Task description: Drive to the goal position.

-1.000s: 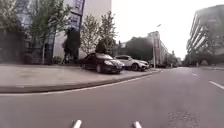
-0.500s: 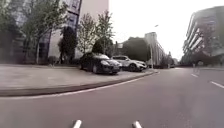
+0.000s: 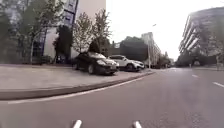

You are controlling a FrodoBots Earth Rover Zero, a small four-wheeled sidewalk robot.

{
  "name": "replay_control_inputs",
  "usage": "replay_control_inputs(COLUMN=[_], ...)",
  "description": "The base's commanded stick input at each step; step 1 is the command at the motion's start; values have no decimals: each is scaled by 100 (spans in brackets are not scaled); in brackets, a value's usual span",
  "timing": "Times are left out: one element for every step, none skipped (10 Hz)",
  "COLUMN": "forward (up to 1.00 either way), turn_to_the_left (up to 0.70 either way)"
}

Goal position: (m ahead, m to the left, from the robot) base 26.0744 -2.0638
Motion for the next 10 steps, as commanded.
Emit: replay_control_inputs(forward=[70,70,70,70,70,54,45,45,45,45], turn_to_the_left=[-11,-11,-11,-11,-11,-18,-22,-22,-22,-22])
